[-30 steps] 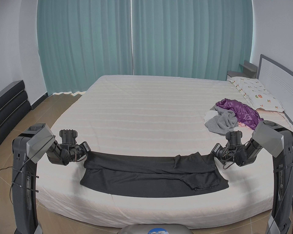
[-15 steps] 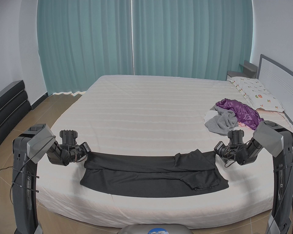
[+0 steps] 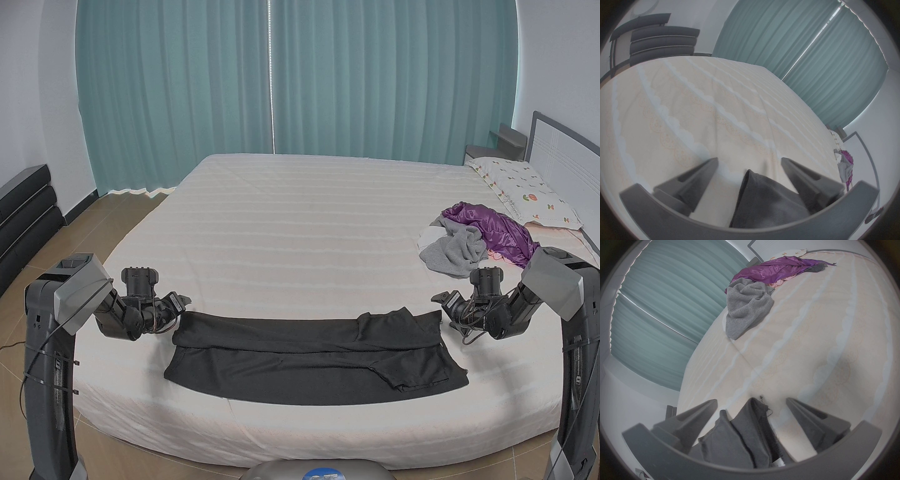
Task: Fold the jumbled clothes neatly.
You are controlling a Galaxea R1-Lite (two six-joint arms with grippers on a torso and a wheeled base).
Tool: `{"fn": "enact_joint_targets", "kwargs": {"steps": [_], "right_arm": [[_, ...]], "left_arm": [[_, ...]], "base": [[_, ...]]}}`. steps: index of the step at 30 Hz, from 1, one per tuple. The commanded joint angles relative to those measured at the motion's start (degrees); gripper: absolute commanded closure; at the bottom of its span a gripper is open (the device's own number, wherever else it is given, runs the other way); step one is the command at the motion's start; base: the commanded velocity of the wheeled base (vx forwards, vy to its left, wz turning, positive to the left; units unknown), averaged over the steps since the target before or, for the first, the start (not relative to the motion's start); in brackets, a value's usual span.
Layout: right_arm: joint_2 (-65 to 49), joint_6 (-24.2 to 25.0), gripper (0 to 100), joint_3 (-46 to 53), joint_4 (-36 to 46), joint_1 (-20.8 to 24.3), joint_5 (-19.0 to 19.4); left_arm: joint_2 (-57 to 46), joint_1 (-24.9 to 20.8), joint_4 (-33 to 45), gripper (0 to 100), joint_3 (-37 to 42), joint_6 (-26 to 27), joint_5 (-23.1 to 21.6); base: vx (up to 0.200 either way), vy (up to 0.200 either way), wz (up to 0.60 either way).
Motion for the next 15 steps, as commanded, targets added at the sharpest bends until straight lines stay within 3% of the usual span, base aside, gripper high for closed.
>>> {"fn": "enact_joint_targets", "kwargs": {"steps": [1, 6, 9, 11, 15], "right_arm": [[-4.21, 2.02, 0, 3.89, -1.63, 0.15, 1.10], [-10.19, 5.80, 0, 13.82, -8.84, 0.41, 5.40], [-11.42, 5.80, 0, 16.81, -10.51, 0.41, 5.67], [-14.23, 5.98, 0, 23.58, -12.53, 0.50, 5.75], [-15.99, 7.91, 0, 27.53, -13.85, 0.50, 6.02]], "left_arm": [[-2.79, 0.27, -0.05, 0, 1.37, -3.30, 0.06], [-11.05, 1.06, -0.93, 0, 10.24, -5.50, -1.53], [-13.25, 1.15, -2.25, 0, 13.49, -5.59, -2.23], [-17.55, 1.06, -7.44, 0, 22.55, -5.68, -3.81], [-18.87, 0.54, -12.71, 0, 30.11, -5.68, -3.81]], "base": [[0.000, 0.000, 0.00], [0.000, 0.000, 0.00], [0.000, 0.000, 0.00], [0.000, 0.000, 0.00], [0.000, 0.000, 0.00]]}}
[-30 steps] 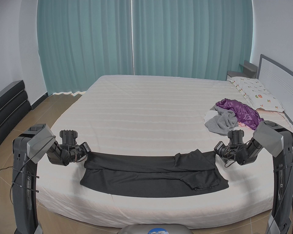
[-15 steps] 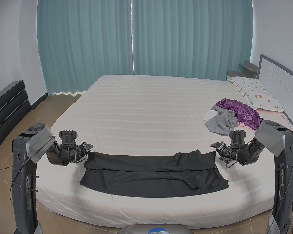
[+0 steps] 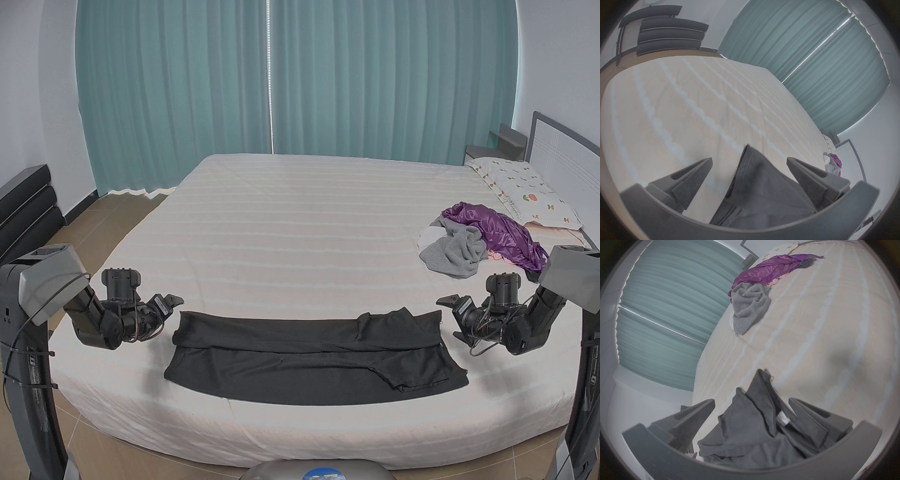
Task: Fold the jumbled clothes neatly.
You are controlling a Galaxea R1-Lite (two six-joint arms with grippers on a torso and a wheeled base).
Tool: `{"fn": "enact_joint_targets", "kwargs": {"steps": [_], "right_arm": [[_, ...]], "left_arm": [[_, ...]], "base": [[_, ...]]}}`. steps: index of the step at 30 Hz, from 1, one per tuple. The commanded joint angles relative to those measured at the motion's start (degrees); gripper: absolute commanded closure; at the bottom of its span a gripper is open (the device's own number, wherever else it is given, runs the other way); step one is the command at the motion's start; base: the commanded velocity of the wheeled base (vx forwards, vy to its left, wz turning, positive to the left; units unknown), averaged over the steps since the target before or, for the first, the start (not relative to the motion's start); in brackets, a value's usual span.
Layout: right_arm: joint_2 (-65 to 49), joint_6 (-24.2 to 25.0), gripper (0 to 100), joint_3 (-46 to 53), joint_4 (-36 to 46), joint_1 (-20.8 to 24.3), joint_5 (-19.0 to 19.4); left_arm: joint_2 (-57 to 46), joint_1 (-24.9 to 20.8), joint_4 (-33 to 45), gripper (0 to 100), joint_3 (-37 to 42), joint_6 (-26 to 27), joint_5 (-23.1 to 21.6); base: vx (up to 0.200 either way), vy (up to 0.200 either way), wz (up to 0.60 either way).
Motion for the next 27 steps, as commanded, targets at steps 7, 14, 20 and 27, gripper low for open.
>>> {"fn": "enact_joint_targets", "kwargs": {"steps": [7, 14, 20, 27], "right_arm": [[-5.80, 4.86, 0, 13.38, -7.55, -0.61, 3.86], [-5.62, 4.95, 0, 15.13, -10.02, -0.61, 4.21], [-5.62, 4.86, 0, 15.48, -10.37, -0.61, 4.30], [-5.62, 4.86, 0, 15.48, -10.37, -0.52, 4.30]], "left_arm": [[-7.88, -1.40, -14.13, 0, 22.95, -0.37, -1.12], [-7.61, -2.80, -14.66, 0, 27.08, 0.59, -0.33], [-7.35, -3.51, -14.57, 0, 27.52, 0.59, 0.90], [-4.98, -4.65, -14.57, 0, 24.45, 0.51, 3.36]], "base": [[-0.086, 0.000, 0.00], [0.000, 0.000, 0.00], [0.000, 0.000, 0.00], [0.000, 0.000, 0.00]]}}
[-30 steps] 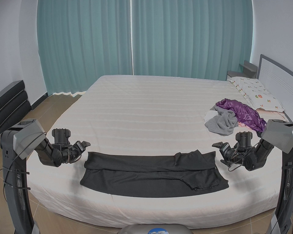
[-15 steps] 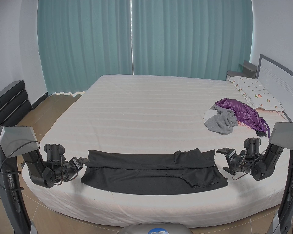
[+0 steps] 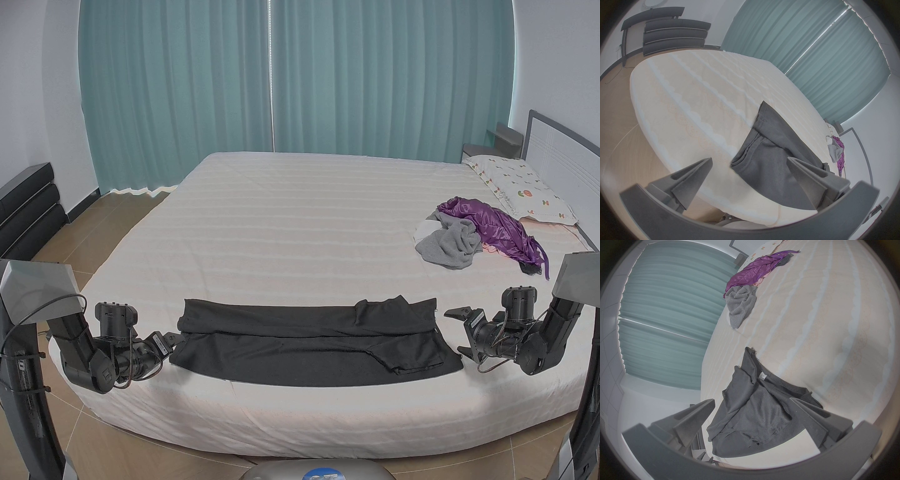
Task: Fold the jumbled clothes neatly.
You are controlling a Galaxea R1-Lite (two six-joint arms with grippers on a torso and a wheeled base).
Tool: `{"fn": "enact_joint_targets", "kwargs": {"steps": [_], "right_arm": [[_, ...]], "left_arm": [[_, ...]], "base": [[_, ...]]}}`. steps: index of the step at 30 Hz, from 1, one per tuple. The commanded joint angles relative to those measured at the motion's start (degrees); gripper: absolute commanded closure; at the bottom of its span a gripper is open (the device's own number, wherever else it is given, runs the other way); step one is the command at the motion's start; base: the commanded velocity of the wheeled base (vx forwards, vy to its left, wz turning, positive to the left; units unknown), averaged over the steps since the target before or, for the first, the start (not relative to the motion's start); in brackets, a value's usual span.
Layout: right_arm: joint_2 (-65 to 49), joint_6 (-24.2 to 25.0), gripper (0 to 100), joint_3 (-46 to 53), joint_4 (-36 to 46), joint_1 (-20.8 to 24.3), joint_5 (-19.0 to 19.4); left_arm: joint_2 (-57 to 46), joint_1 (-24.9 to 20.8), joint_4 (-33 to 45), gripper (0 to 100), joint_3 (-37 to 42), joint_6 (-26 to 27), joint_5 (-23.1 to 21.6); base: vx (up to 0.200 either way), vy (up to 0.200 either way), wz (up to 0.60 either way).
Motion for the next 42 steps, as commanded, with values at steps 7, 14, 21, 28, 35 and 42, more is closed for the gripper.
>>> {"fn": "enact_joint_targets", "kwargs": {"steps": [7, 14, 21, 28, 35, 42], "right_arm": [[-0.03, -0.04, 0, 0.00, -0.04, 0.09, 0.01], [-0.03, -0.04, 0, 0.00, -0.04, 0.09, 0.01], [-0.03, -0.04, 0, 0.00, -0.04, 0.09, 0.01], [0.06, -0.04, 0, 0.00, -0.04, 0.09, 0.01], [0.06, -0.04, 0, 0.00, -0.04, 0.09, 0.01], [-0.03, -0.04, 0, 0.00, -0.04, 0.09, 0.01]], "left_arm": [[4.90, -3.44, 0.14, 0, -5.08, 0.02, 3.54], [7.19, -4.23, 0.05, 0, -6.05, 4.33, 6.79], [7.36, -4.15, 0.05, 100, -5.35, 4.59, 9.87], [6.66, -3.71, -0.04, 100, -2.27, 4.77, 12.59], [5.25, -3.62, 0.05, 100, -1.39, 4.77, 12.68], [5.16, -2.92, 0.14, 100, -1.13, 4.85, 12.68]], "base": [[0.000, 0.000, 0.00], [0.000, 0.000, 0.00], [0.000, 0.000, 0.00], [0.000, 0.000, 0.00], [0.000, 0.000, 0.00], [0.000, 0.000, 0.00]]}}
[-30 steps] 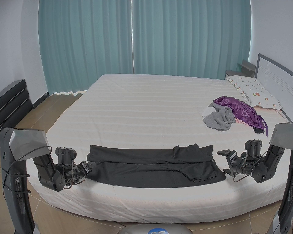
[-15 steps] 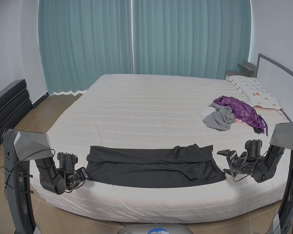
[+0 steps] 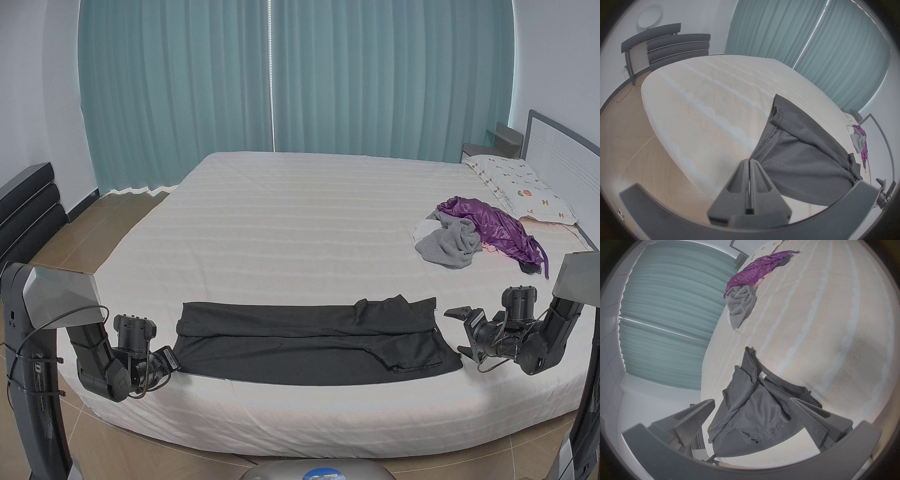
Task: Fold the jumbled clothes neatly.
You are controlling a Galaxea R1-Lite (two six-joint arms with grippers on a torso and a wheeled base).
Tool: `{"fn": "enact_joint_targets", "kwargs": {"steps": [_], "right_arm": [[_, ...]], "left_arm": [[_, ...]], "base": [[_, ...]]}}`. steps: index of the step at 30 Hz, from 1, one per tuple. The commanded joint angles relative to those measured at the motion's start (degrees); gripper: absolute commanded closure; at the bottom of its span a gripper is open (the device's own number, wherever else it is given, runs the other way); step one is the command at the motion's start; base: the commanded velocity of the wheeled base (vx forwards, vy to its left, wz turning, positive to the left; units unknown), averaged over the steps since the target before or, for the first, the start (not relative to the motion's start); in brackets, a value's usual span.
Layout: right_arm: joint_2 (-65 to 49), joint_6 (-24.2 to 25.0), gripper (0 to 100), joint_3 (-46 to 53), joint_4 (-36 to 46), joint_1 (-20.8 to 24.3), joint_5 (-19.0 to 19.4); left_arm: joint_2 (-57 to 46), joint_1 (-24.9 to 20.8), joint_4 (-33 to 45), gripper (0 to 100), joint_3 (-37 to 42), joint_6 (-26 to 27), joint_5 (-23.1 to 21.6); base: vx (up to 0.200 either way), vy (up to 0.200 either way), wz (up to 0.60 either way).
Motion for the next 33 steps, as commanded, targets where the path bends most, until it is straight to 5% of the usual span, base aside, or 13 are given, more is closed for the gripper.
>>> {"fn": "enact_joint_targets", "kwargs": {"steps": [1, 10, 11, 20, 33], "right_arm": [[0.08, 0.02, 0, 0.00, -0.02, 0.02, 0.03], [0.17, -0.16, 0, 0.09, -0.02, 0.02, -0.05], [0.17, -0.33, 0, 0.09, -0.02, 0.02, -0.14], [-0.80, -0.33, 0, 2.02, -0.02, 1.60, -0.14], [-0.62, -0.16, 0, 2.02, -0.02, 1.77, 0.03]], "left_arm": [[-0.26, 0.75, -0.14, 100, 0.09, -0.01, 0.04], [-0.35, 0.93, -0.05, 100, 0.09, -0.19, -0.13], [-0.35, 0.93, -0.05, 0, 0.09, -0.27, -0.13], [-2.98, 1.28, -0.14, 0, -0.61, -2.03, -1.28], [-4.48, 3.30, 4.00, 0, -14.41, -4.14, -13.85]], "base": [[0.000, 0.000, 0.00], [0.000, 0.000, 0.00], [0.000, 0.000, 0.00], [0.000, 0.000, 0.00], [0.000, 0.000, 0.00]]}}
